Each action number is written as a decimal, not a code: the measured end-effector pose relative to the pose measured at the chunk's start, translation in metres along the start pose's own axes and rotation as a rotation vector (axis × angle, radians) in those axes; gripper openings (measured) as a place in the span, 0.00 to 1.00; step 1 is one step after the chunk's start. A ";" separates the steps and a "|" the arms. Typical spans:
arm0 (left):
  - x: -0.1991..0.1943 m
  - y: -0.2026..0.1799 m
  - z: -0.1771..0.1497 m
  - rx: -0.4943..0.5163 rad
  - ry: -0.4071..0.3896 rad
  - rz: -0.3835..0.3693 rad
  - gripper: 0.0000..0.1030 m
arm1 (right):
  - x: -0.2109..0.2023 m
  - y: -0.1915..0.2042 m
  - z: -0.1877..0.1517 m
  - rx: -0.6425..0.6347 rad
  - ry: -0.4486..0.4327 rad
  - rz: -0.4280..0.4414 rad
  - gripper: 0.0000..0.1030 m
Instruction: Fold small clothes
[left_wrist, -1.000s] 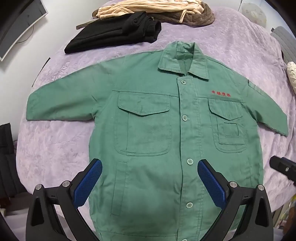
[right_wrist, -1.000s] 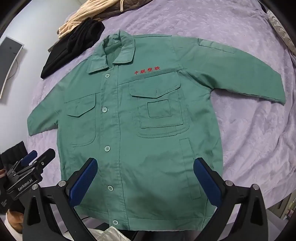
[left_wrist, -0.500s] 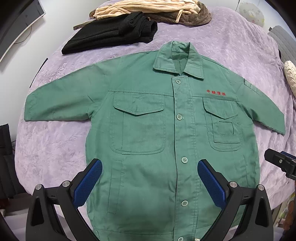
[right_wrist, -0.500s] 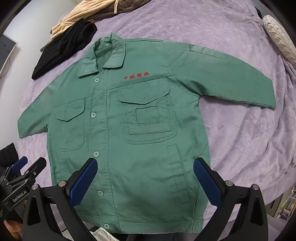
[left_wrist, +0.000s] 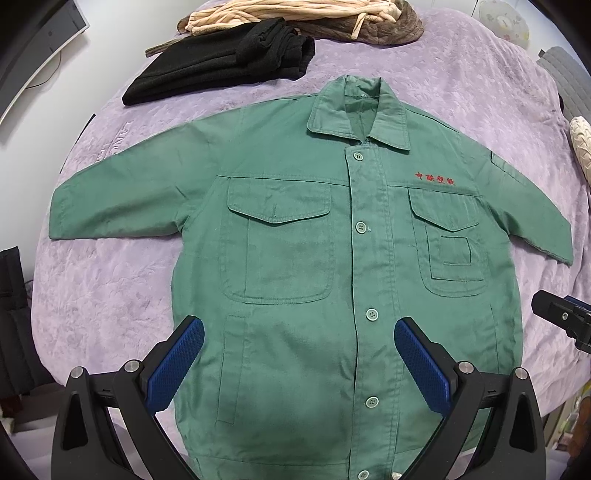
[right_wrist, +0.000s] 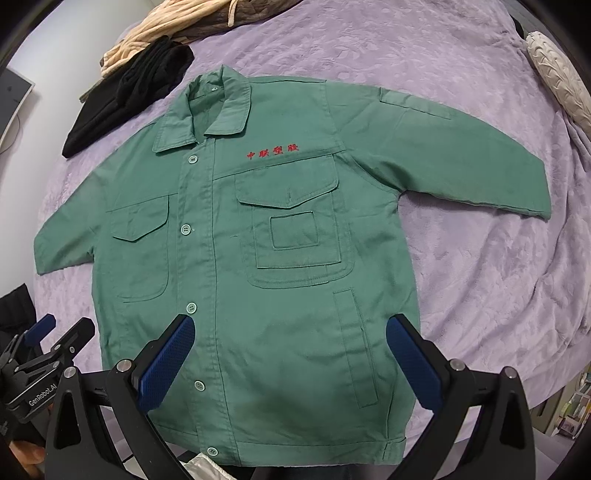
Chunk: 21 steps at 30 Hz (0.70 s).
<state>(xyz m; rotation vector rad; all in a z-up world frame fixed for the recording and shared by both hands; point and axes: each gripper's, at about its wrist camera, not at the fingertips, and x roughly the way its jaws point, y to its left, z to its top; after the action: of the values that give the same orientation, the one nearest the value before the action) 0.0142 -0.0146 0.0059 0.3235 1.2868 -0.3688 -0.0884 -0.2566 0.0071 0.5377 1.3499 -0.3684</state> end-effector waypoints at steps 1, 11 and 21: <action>0.000 0.000 -0.001 0.000 0.001 0.001 1.00 | 0.000 0.000 0.000 0.000 0.000 0.000 1.00; 0.000 0.001 -0.001 0.001 0.005 0.002 1.00 | 0.000 0.000 0.000 0.001 0.000 -0.001 1.00; 0.001 0.002 -0.003 -0.001 0.006 0.004 1.00 | 0.000 0.000 0.001 -0.008 0.001 -0.001 1.00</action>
<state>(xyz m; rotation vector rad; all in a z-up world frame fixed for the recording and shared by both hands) 0.0126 -0.0116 0.0043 0.3266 1.2918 -0.3648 -0.0878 -0.2569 0.0077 0.5308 1.3519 -0.3634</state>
